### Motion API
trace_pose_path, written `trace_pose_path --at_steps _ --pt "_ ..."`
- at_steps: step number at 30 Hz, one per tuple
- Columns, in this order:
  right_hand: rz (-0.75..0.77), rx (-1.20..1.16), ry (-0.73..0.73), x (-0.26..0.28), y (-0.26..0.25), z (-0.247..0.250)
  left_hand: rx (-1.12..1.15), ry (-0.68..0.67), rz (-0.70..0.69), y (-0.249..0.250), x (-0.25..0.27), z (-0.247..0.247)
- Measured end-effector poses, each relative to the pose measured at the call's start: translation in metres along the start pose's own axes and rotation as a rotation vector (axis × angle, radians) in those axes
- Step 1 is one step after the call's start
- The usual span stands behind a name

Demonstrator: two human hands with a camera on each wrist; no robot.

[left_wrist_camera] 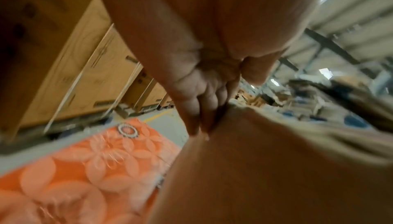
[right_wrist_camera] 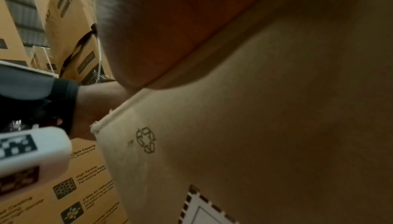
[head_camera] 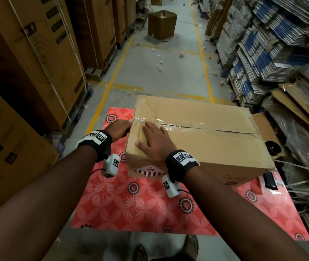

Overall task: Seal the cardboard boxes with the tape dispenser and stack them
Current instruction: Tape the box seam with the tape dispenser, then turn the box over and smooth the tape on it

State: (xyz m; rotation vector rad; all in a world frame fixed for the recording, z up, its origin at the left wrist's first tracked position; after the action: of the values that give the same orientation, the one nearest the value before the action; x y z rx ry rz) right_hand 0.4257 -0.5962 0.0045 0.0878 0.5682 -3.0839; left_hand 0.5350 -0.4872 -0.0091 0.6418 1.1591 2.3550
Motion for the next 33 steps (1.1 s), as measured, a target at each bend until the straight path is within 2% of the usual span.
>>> trace_pose_path --at_steps 2,4,7,8,12,14,17,19,22,25,30,33 --pt "-0.037 0.005 -0.011 -0.001 -0.004 -0.001 -0.419 -0.142 -0.063 0.000 0.007 -0.004" --pt "-0.072 0.043 -0.038 -0.004 -0.011 -0.002 -0.600 -0.052 -0.154 0.017 0.007 0.017" --pt "-0.167 0.021 -0.092 -0.006 -0.021 -0.007 -0.616 0.149 -0.245 0.040 -0.009 0.041" --pt "-0.207 0.001 -0.102 -0.006 -0.023 -0.009 -0.651 0.125 -0.277 0.045 -0.016 0.038" --pt "-0.297 -0.005 -0.099 -0.004 -0.028 -0.016 -0.878 -0.123 -0.375 0.047 -0.030 0.006" --pt "-0.300 -0.007 -0.098 -0.005 -0.030 -0.017 -0.888 -0.130 -0.384 0.042 -0.030 0.003" --pt "-0.290 -0.011 -0.113 -0.003 -0.034 -0.016 -0.778 -0.077 -0.402 0.037 -0.023 0.003" --pt "-0.265 0.001 -0.132 0.000 -0.035 -0.015 -0.739 -0.045 -0.364 0.032 -0.017 0.004" --pt "-0.200 0.024 -0.149 0.007 -0.032 -0.011 -0.906 -0.042 -0.320 0.027 -0.003 0.001" --pt "-0.119 0.053 -0.158 0.015 -0.024 -0.008 -1.026 0.019 -0.334 0.030 0.016 -0.005" --pt "0.012 0.062 -0.156 0.035 -0.007 0.000 -1.000 0.108 -0.274 0.044 0.046 -0.021" --pt "0.057 0.052 -0.226 0.055 0.005 0.011 -1.024 0.163 -0.264 0.060 0.064 -0.036"
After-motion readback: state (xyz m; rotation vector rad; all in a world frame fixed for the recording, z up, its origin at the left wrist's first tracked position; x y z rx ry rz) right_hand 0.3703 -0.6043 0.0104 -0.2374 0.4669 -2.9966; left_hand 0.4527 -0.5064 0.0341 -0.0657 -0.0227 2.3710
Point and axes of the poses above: each hand's wrist, its own x-axis away from the middle knuckle, its own z-axis out of the back of the hand, y = z × x, the point moved 8 cm from there along -x, towards the middle knuckle, and after that the axes turned 4 degrees about y, right-handed, at the moved point
